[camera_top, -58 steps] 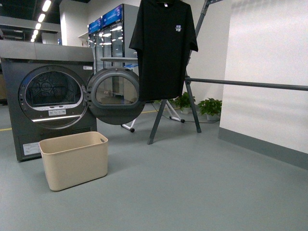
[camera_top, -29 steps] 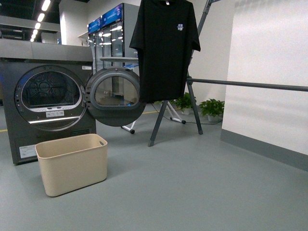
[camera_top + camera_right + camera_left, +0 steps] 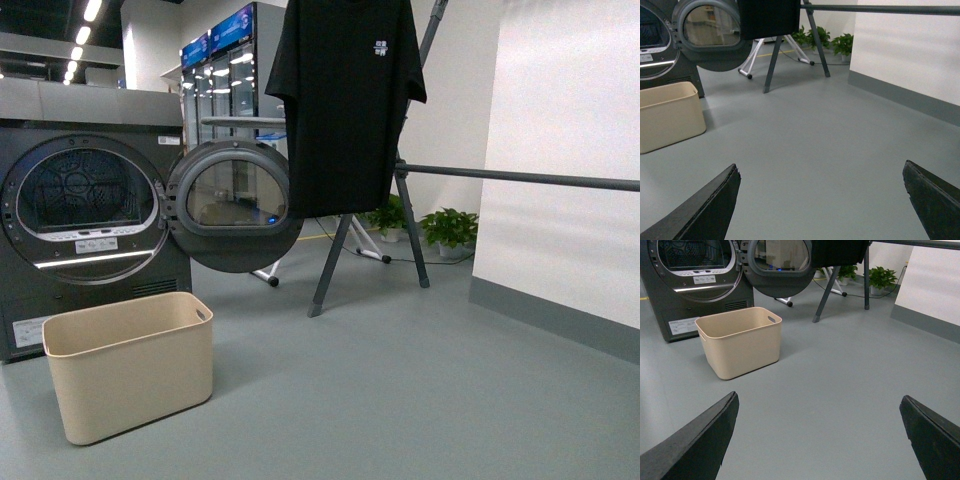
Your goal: Move hamper under clothes hanger
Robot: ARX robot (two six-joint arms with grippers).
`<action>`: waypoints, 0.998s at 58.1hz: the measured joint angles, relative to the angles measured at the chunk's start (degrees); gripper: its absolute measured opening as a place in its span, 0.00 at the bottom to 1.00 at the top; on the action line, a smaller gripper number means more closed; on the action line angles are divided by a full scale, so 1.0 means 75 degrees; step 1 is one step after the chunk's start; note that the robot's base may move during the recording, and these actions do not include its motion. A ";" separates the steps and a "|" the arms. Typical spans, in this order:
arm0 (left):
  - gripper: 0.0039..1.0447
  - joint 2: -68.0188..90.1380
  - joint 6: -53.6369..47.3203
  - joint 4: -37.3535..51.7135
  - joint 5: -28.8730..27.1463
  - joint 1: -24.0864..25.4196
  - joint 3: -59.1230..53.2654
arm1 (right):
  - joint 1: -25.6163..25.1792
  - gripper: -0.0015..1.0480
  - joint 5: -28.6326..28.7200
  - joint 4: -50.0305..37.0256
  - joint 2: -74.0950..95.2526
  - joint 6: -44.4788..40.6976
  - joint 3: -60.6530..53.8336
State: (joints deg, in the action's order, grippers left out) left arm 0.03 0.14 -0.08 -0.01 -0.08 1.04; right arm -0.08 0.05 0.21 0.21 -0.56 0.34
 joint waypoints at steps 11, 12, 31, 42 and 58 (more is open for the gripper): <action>0.94 0.0003 0.0000 0.0000 -0.0003 0.0000 0.0000 | 0.0000 0.92 0.0006 0.0003 0.0000 0.0000 0.0000; 0.94 -0.0006 0.0000 0.0000 -0.0003 -0.0003 0.0000 | 0.0000 0.92 0.0006 0.0003 0.0000 0.0000 0.0000; 0.94 -0.0003 0.0000 0.0000 0.0003 -0.0003 0.0000 | 0.0000 0.92 0.0006 0.0003 0.0000 0.0000 0.0000; 0.94 -0.0006 0.0000 0.0000 0.0009 0.0000 0.0000 | 0.0000 0.92 0.0000 0.0003 0.0000 0.0000 0.0000; 0.94 -0.0003 -0.0003 0.0003 0.0006 0.0000 0.0000 | 0.0000 0.92 -0.0006 -0.0003 0.0000 0.0000 0.0000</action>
State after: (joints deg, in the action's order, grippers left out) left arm 0.01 0.12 -0.05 0.03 -0.08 1.04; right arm -0.08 0.01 0.19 0.21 -0.56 0.34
